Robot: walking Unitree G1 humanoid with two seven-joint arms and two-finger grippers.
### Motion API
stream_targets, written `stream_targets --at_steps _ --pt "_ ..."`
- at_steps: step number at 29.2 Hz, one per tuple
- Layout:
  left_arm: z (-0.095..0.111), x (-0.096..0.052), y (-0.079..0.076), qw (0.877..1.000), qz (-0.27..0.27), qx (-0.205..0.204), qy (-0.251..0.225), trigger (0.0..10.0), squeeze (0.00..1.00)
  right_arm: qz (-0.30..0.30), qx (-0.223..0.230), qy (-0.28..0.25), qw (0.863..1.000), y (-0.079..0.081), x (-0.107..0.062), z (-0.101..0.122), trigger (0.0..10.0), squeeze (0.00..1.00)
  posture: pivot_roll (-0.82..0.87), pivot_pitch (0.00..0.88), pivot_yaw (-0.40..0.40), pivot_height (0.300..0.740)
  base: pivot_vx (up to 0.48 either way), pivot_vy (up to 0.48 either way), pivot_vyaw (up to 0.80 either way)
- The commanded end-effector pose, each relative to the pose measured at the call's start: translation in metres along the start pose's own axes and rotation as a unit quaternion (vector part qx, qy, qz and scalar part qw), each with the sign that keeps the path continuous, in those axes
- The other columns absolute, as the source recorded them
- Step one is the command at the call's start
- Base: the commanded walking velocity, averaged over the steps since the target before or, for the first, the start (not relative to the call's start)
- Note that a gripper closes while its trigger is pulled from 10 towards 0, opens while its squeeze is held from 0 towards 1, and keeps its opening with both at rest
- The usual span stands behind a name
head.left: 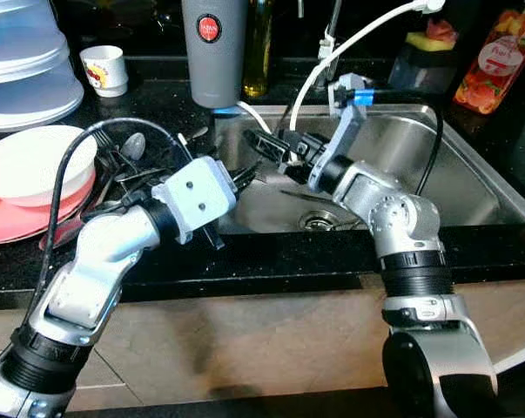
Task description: Kitchen organization
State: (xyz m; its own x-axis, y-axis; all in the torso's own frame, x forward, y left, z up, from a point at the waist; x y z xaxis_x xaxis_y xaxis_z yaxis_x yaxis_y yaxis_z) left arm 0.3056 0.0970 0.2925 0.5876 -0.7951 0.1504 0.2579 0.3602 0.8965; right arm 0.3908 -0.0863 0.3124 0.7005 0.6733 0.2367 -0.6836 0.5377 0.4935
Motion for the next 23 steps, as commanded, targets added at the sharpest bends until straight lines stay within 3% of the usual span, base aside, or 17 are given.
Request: stream_targets --at_steps 1,3,4,5,6,23 --pt "0.0053 0.0010 -0.0032 1.000 -0.012 0.015 -0.016 0.0 0.00 0.012 0.012 0.013 1.000 0.0030 0.0007 -0.0062 10.0 0.00 0.01 0.165 0.004 0.740 0.000 0.000 0.00" --pt "0.0052 0.0011 -0.0036 1.000 -0.013 0.017 -0.017 0.0 0.00 0.013 0.013 0.014 1.000 0.0032 0.0005 -0.0060 10.0 0.00 0.01 0.165 0.004 0.740 0.000 0.000 0.00" --pt "0.0053 0.0010 -0.0038 1.000 -0.013 0.018 -0.019 0.0 0.00 0.012 0.021 0.010 1.000 0.0028 0.0005 -0.0048 4.4 0.00 0.01 0.161 0.003 0.740 0.000 0.000 0.00" --pt "0.0053 0.0010 -0.0038 1.000 -0.013 0.018 -0.019 0.0 0.00 0.012 0.021 0.010 1.000 0.0028 0.0005 -0.0048 4.4 0.00 0.01 0.161 0.003 0.740 0.000 0.000 0.00" --pt "0.0052 0.0008 -0.0041 1.000 -0.012 0.020 -0.019 0.0 0.00 0.016 0.033 0.004 0.999 0.0032 0.0002 -0.0027 0.0 0.00 0.01 0.159 0.003 0.740 0.000 0.000 0.00" --pt "-0.0004 0.0004 -0.0044 1.000 -0.008 0.027 -0.005 0.0 0.00 0.036 0.052 -0.003 0.998 0.0074 -0.0018 0.0015 0.0 0.00 0.00 0.166 0.001 0.740 0.000 0.000 0.00"
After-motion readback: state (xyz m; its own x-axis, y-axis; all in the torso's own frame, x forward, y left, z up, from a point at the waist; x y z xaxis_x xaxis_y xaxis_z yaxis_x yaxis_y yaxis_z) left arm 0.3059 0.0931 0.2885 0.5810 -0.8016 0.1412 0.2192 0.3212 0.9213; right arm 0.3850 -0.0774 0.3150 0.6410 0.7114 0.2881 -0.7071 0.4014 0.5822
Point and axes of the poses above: a point about 5 cm out from each wrist's last joint towards the gripper, its own x axis pointing out of the wrist towards the gripper, its own z axis along the axis of the wrist's last joint, y = z × x, the point moved 2 cm from there along x, pointing out of the wrist towards the gripper, and after that the axes turned 15 degrees about x, right-handed, at the moved point
